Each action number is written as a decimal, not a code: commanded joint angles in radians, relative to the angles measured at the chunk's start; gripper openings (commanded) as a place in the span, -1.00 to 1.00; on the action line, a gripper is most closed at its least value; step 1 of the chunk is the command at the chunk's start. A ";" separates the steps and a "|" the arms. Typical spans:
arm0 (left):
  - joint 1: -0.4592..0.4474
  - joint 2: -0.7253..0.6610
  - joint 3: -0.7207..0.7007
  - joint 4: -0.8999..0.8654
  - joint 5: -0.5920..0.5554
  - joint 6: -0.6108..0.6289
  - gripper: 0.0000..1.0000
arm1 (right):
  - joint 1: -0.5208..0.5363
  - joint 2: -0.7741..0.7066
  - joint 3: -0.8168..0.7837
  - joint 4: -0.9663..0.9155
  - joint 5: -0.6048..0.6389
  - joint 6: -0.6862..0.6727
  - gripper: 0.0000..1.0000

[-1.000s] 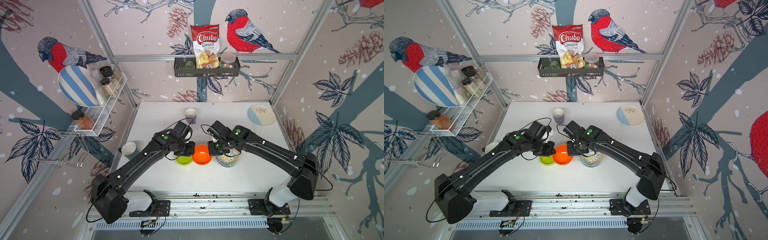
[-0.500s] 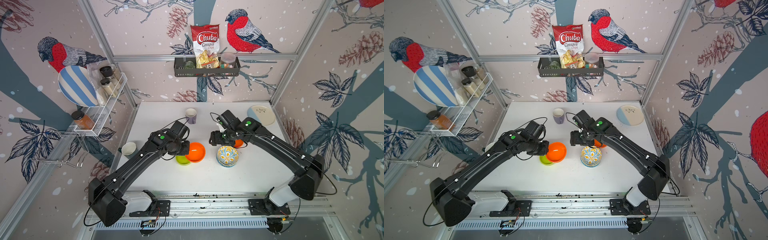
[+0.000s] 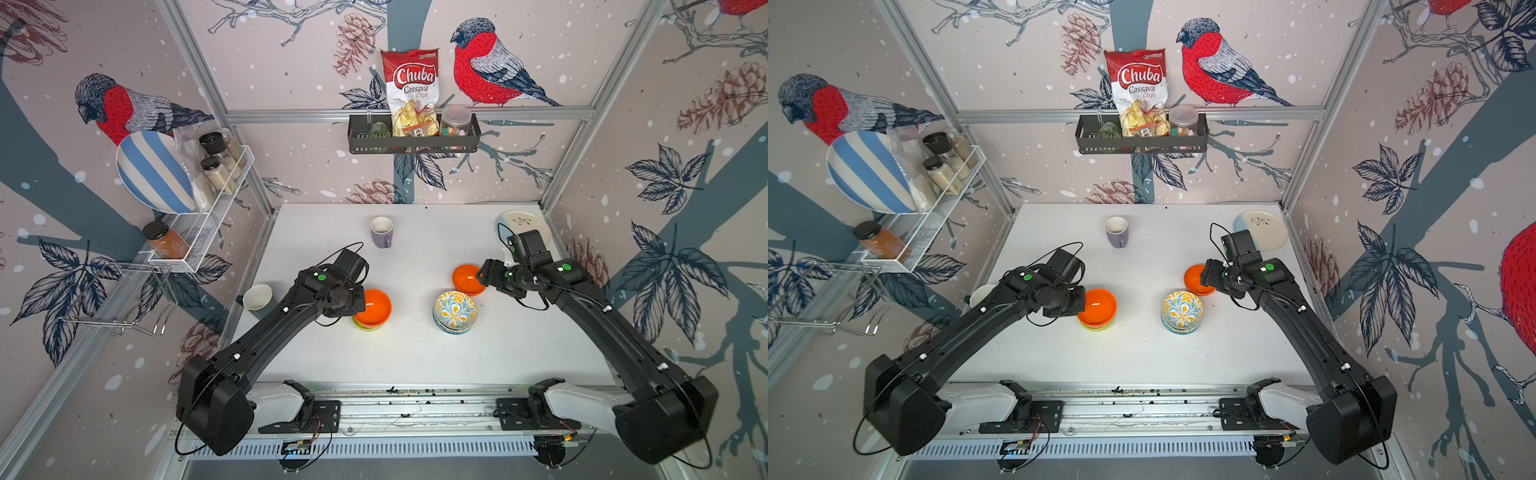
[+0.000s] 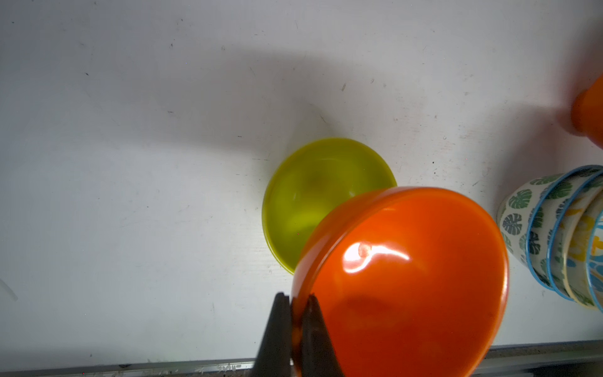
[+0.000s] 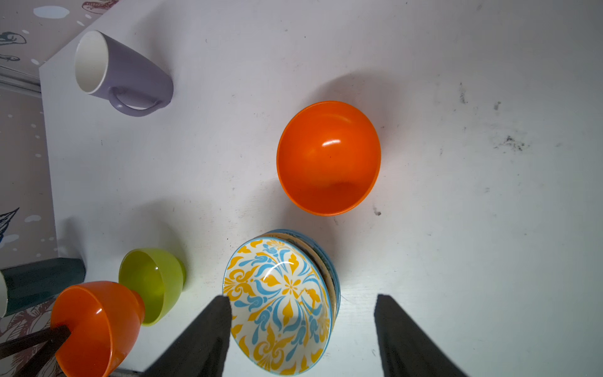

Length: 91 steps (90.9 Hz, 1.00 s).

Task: Stack the bowls
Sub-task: Place the bowl on the bowl.

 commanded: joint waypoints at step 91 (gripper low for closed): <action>0.073 -0.024 -0.195 0.234 0.035 -0.052 -1.00 | -0.009 0.005 -0.069 0.070 -0.061 -0.033 0.40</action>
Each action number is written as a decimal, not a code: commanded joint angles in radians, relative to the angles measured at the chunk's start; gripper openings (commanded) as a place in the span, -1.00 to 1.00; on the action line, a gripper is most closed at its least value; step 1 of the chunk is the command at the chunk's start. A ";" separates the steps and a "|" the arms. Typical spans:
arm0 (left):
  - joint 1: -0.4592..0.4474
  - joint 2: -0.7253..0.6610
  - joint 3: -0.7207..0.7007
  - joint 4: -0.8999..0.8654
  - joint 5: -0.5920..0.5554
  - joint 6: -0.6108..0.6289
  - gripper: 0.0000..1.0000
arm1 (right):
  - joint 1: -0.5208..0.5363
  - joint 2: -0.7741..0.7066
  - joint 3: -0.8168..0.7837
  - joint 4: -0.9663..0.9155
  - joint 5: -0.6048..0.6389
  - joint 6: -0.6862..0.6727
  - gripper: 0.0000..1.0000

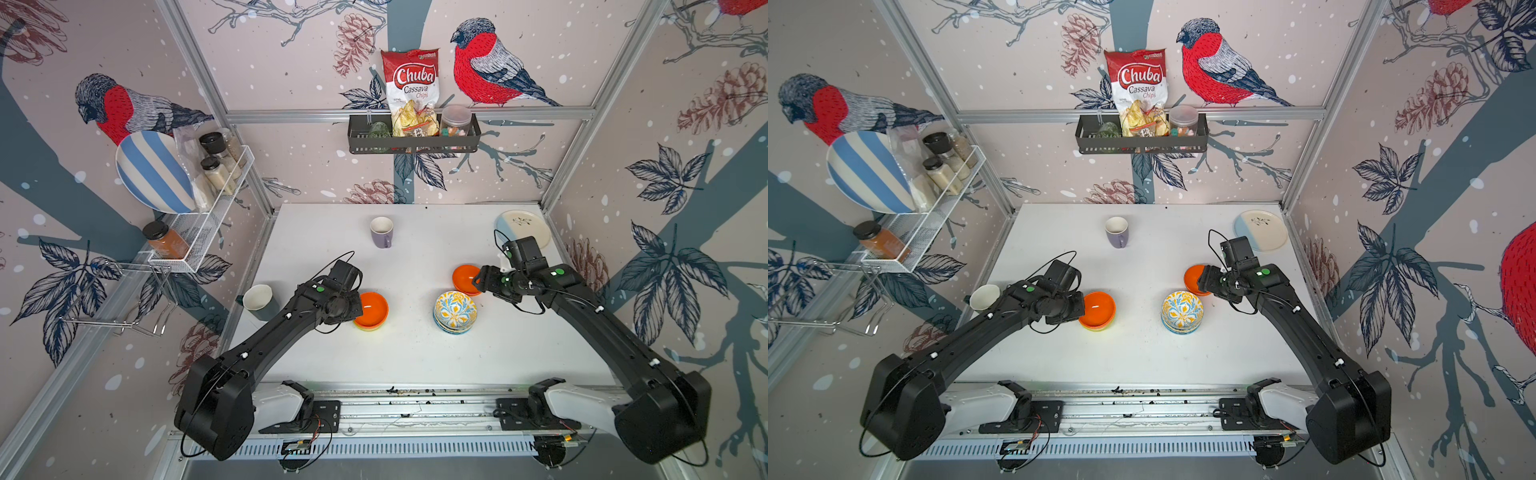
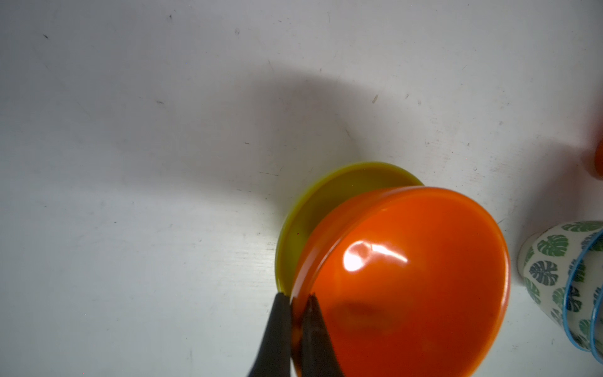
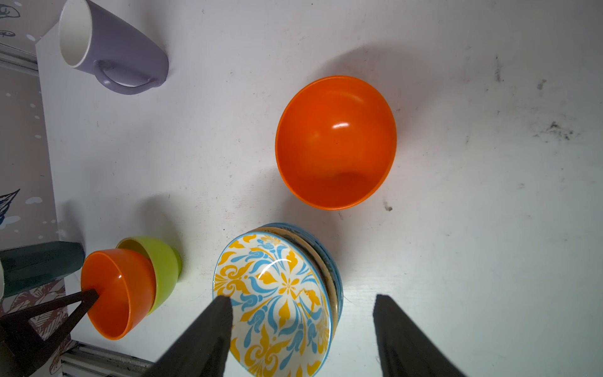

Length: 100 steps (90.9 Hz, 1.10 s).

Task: Stack the bowls
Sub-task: Place the bowl on the bowl.

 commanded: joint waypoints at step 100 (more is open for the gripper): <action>0.035 -0.003 -0.063 0.071 0.069 -0.007 -1.00 | 0.011 0.033 -0.005 0.019 -0.046 -0.015 0.41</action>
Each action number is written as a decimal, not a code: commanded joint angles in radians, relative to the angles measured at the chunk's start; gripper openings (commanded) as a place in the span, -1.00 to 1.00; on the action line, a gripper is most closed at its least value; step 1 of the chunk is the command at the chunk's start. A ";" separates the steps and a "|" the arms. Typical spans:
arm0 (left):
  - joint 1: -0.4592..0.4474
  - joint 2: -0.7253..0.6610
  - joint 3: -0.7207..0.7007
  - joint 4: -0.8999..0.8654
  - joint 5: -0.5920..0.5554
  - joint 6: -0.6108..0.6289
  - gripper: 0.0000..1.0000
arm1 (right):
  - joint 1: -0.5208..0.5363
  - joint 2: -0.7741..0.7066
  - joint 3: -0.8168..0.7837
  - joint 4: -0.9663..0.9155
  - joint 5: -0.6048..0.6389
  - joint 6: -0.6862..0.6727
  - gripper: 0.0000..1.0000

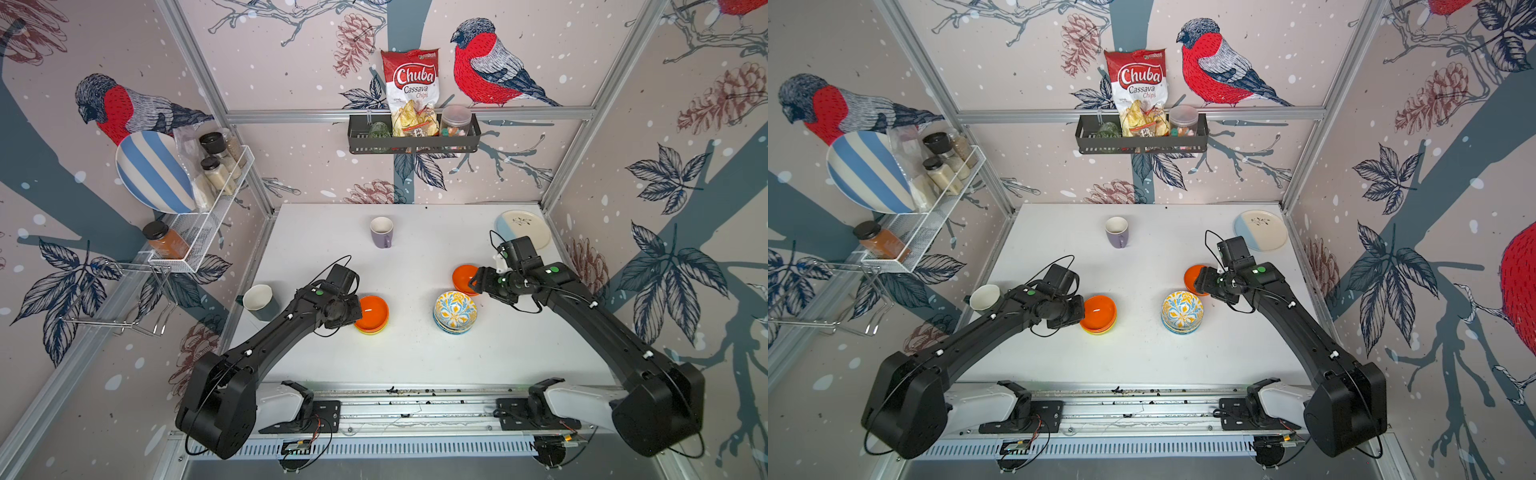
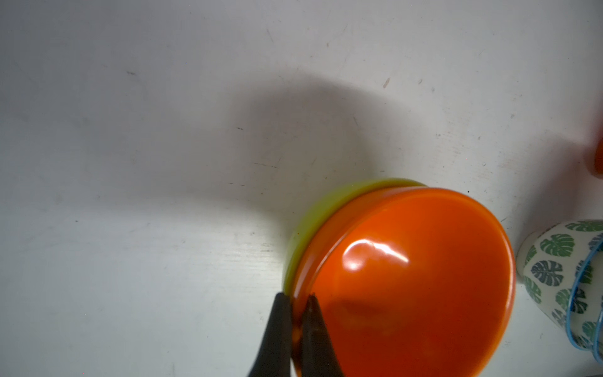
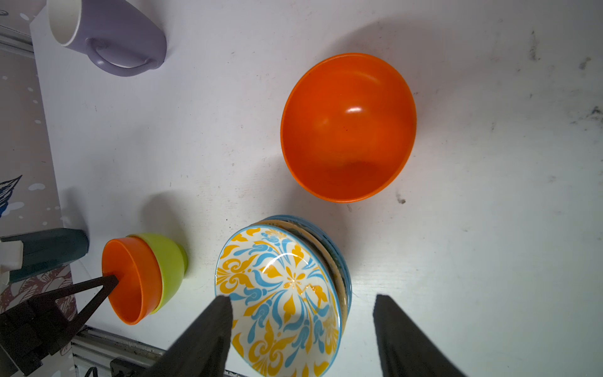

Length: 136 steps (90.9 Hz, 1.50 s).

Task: Stack the bowls
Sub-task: Place the bowl on the bowl.

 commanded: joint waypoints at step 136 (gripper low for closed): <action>-0.011 0.012 0.029 -0.052 -0.035 0.014 -1.00 | 0.027 0.049 0.012 0.002 0.002 -0.026 0.41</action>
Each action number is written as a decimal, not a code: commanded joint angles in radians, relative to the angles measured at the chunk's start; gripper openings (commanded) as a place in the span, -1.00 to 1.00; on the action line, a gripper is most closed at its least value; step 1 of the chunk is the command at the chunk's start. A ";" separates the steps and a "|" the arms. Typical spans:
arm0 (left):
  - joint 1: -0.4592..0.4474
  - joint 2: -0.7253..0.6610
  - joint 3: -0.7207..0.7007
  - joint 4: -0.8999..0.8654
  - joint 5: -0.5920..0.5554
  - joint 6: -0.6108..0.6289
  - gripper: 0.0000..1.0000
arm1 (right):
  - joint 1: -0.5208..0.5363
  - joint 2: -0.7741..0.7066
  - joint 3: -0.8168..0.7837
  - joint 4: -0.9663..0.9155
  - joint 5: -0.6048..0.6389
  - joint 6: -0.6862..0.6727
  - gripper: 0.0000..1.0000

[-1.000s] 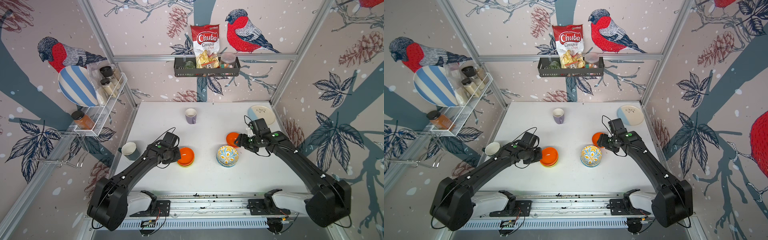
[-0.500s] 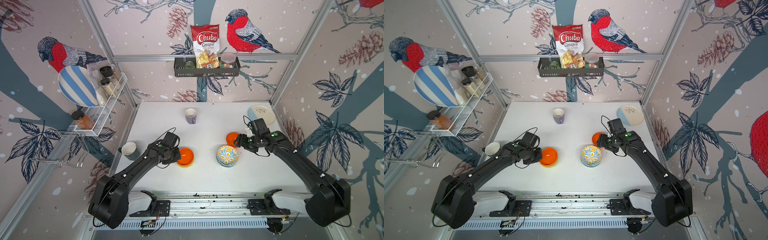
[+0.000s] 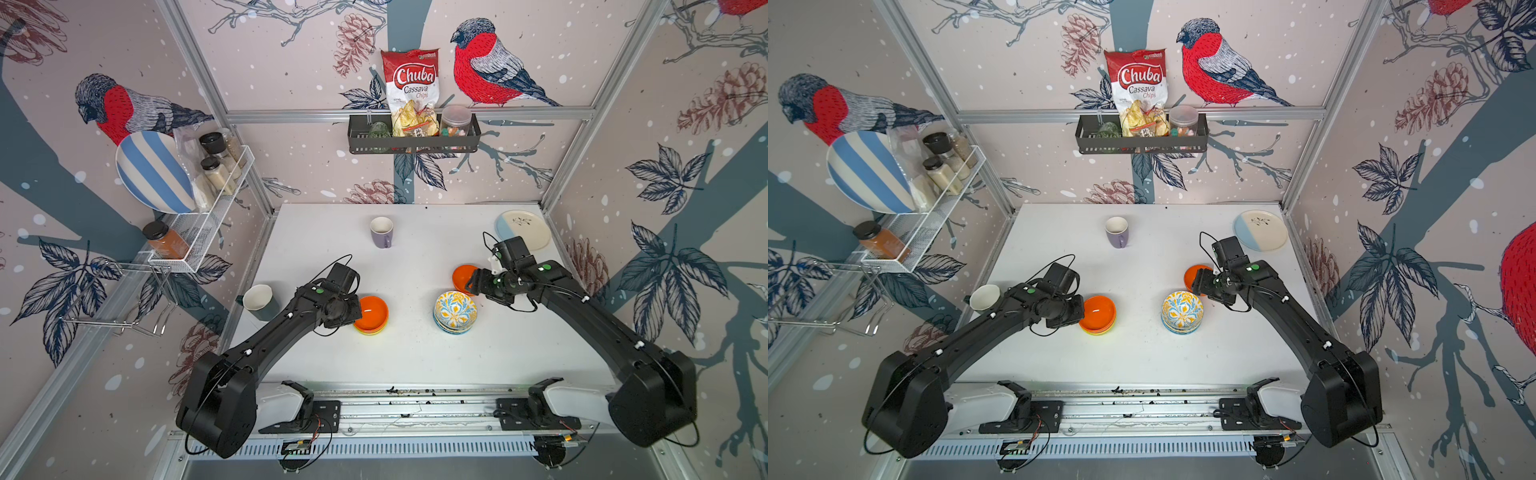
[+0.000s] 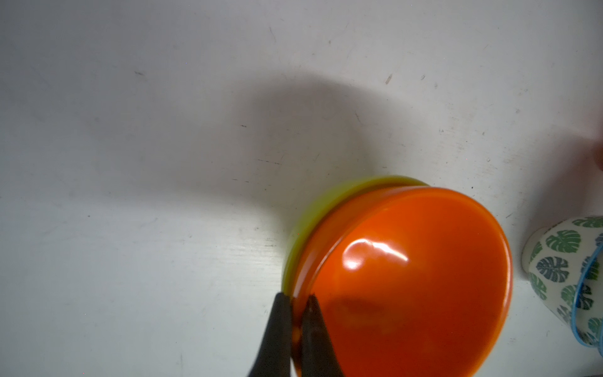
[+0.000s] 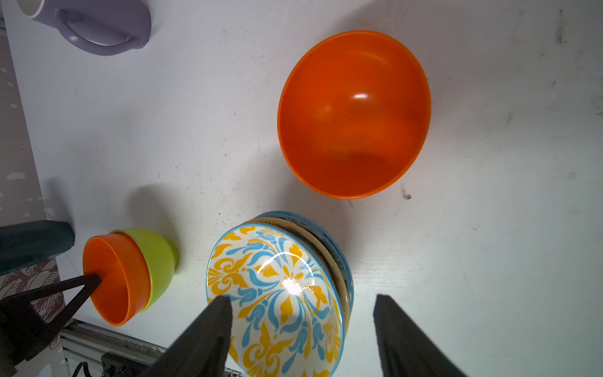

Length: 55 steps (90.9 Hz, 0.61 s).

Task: Stack the bowls
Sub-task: Place the bowl on the bowl.

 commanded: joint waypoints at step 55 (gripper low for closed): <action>-0.019 0.005 0.013 -0.026 -0.036 0.005 -1.00 | 0.009 0.014 0.011 0.000 0.004 -0.024 0.42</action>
